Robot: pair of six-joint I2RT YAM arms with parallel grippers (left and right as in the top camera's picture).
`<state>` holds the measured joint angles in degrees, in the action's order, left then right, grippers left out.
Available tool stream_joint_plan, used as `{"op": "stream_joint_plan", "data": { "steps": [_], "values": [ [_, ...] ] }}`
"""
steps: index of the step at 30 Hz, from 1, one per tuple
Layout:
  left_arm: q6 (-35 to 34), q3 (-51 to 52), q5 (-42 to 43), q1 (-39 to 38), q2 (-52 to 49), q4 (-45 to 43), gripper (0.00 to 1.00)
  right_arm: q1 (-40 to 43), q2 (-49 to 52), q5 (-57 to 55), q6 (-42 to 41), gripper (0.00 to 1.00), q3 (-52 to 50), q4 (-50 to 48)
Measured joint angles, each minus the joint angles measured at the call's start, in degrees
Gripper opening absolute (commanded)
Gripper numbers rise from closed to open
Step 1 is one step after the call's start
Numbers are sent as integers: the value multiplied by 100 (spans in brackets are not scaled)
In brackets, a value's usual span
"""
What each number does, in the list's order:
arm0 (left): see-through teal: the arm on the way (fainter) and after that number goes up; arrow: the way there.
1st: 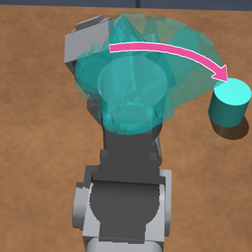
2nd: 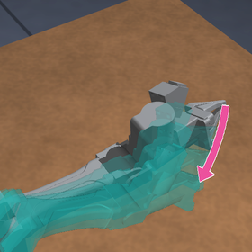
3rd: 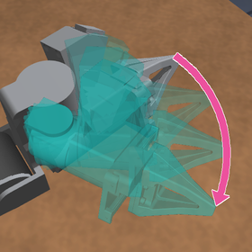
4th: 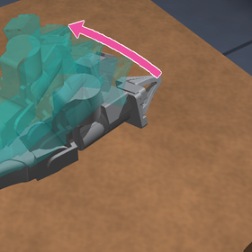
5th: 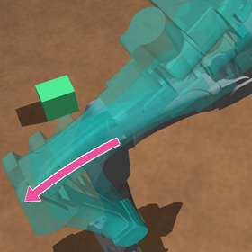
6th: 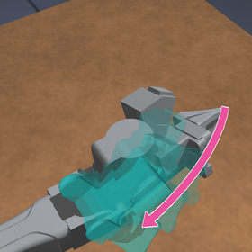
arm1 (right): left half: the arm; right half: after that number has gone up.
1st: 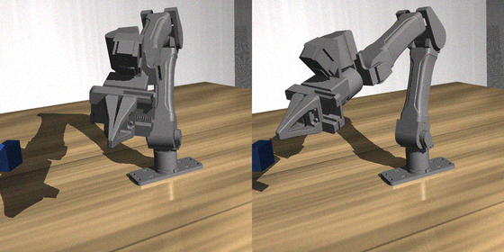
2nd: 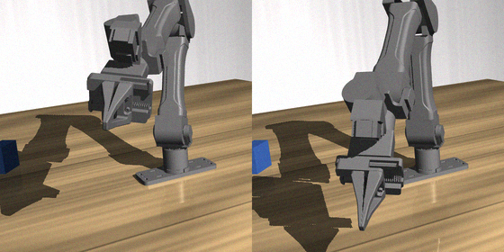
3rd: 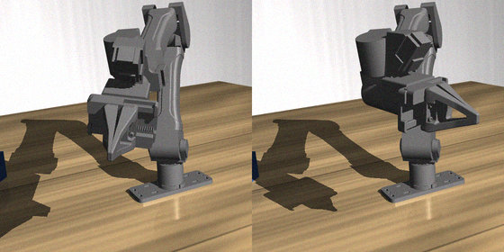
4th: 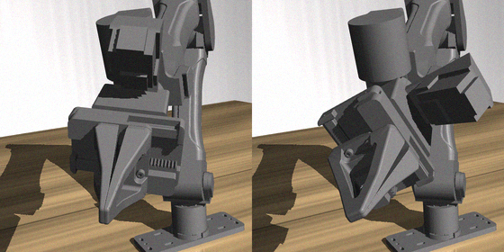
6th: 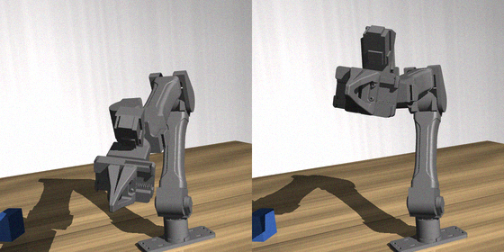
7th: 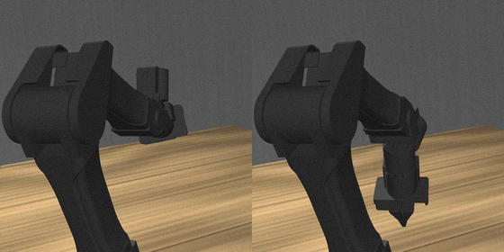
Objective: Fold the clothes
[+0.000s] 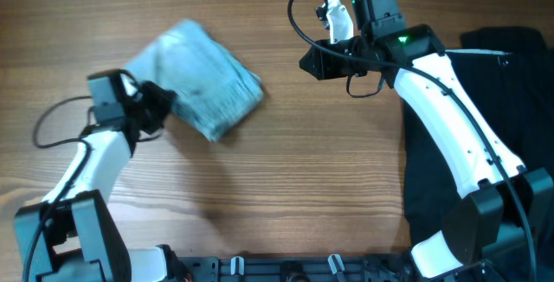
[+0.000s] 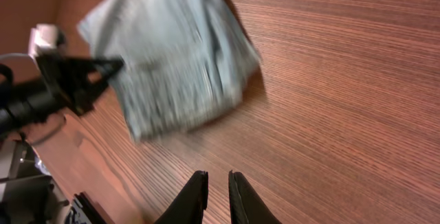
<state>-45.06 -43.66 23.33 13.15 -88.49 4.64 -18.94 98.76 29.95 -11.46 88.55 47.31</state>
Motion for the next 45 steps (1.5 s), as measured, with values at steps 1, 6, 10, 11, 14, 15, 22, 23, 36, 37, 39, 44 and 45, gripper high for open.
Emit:
{"op": "stream_joint_plan", "data": {
  "steps": [1,6,10,11,14,15,22,23,36,37,39,44,45],
  "values": [
    [4,-52,-293,216,-33,-118,4,-2,2,0,0,15,0,13],
    [-22,-66,-863,1300,-1003,-363,7,-2,2,0,20,15,0,114],
    [-295,-63,-782,1558,-1303,-1003,49,-2,2,0,127,24,0,125],
    [-380,-63,-750,1547,-1346,-1276,81,-2,2,0,129,34,0,131],
    [-385,-144,-354,1532,-1320,-1255,100,-2,2,-2,278,49,0,131],
    [-273,-264,-232,1528,-1257,-890,100,-2,2,2,334,50,0,140],
    [1821,-155,144,1460,111,1963,100,-4,2,214,426,57,0,83],
    [2087,-162,155,1394,693,2334,100,-7,-2,214,424,57,0,22],
    [4653,-1390,-409,264,4301,4645,100,-42,-2315,-1482,-350,100,0,179],
    [4673,-1390,-494,264,4291,4662,100,-42,-2312,-1502,-350,100,0,205],
    [4717,-1390,-597,264,4286,4769,100,-42,-2308,-1506,-350,100,0,295],
    [4741,-1390,-691,264,4284,4940,100,-42,-2297,-1508,-350,100,0,302],
    [4741,-1390,-702,264,4284,4940,100,-42,-2297,-1508,-350,99,0,304]
  ]
}}
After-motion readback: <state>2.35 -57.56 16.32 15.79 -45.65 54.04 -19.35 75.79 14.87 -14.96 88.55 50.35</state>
